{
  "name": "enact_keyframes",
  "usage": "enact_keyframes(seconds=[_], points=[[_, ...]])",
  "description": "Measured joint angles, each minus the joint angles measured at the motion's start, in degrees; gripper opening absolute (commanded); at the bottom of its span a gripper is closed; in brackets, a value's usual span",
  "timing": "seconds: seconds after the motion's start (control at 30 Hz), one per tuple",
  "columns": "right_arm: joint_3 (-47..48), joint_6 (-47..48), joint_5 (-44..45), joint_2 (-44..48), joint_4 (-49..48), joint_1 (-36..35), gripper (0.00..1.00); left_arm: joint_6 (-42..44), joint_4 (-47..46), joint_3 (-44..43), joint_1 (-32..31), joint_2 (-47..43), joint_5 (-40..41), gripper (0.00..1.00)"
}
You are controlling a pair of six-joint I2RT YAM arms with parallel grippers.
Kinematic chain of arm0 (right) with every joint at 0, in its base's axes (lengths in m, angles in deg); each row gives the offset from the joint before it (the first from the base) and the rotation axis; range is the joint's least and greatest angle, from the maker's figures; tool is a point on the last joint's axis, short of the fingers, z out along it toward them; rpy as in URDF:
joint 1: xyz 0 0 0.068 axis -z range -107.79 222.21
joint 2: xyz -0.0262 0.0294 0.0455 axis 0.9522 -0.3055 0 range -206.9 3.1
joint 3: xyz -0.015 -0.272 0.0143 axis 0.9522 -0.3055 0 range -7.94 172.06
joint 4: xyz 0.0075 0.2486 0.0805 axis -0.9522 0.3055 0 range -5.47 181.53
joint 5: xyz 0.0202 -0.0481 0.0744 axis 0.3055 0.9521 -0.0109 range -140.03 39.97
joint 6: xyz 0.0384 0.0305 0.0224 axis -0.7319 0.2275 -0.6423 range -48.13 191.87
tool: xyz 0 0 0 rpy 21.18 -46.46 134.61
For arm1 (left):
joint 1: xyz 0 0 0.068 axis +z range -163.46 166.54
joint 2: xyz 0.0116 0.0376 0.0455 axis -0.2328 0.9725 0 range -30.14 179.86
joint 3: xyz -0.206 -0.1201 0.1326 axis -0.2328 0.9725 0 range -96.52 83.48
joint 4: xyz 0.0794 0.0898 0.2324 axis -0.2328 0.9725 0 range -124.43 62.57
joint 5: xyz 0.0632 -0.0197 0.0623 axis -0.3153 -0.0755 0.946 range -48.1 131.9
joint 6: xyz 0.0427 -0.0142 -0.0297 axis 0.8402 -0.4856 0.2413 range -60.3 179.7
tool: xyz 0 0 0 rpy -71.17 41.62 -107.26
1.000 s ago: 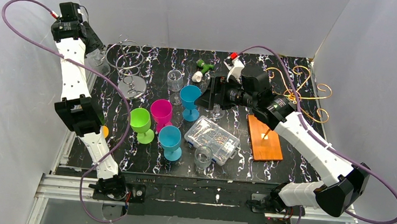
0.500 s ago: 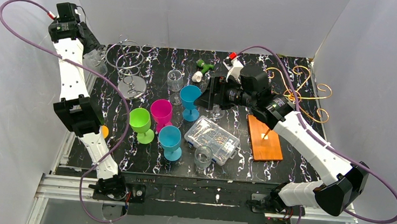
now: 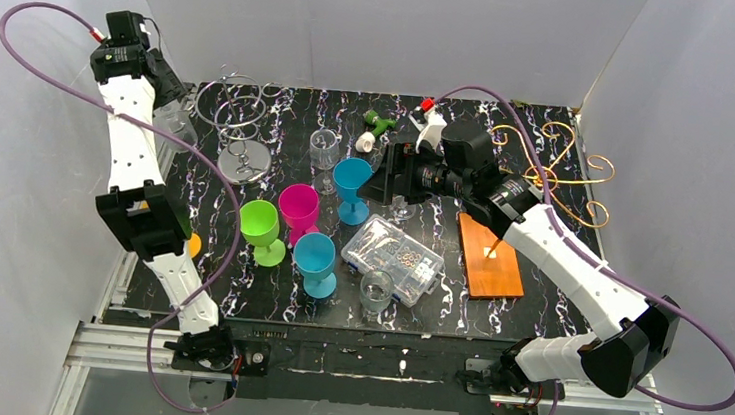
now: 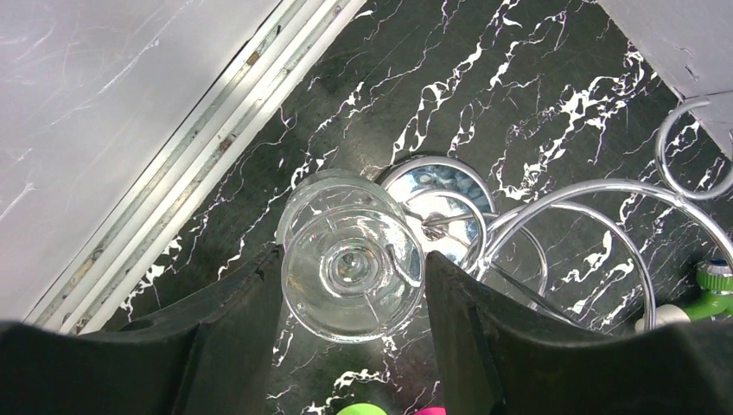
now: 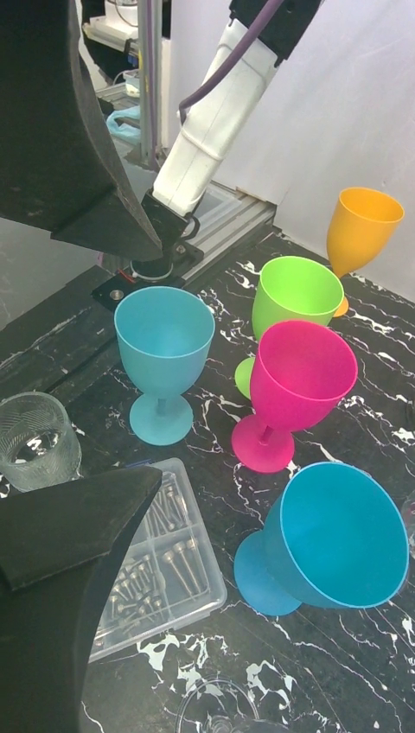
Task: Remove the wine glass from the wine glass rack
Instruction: Pick up the wine glass from the wine rack, then place the wine glass at the center of the board.
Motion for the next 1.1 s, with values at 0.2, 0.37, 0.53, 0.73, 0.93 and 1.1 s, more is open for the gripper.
enact_keyframes(seconds=[0.2, 0.37, 0.53, 0.73, 0.93, 1.1], points=[[0.00, 0.00, -0.20, -0.04, -0.02, -0.02, 0.98, 0.15, -0.02, 1.66, 0.00, -2.97, 0.04, 0.27], [0.20, -0.02, -0.44, -0.85, -0.09, -0.37, 0.98, 0.26, 0.26, 2.99, 0.00, -4.85, 0.04, 0.27], [1.07, -0.02, -0.59, -2.25, -0.28, -0.92, 0.98, 0.26, 0.74, 4.85, 0.00, -6.93, -0.20, 0.26], [2.56, -0.09, -0.59, -3.96, -0.57, -1.75, 0.98, 0.20, 1.31, 7.50, 0.00, -10.14, -1.46, 0.25], [4.13, -1.51, -1.55, -5.75, -2.86, -2.49, 0.98, 0.17, 1.68, 10.43, 0.00, -12.83, -3.39, 0.24], [7.54, -1.38, -0.92, -9.20, -3.80, -4.98, 0.99, 0.17, 2.71, 12.48, -0.35, -15.47, -5.42, 0.23]])
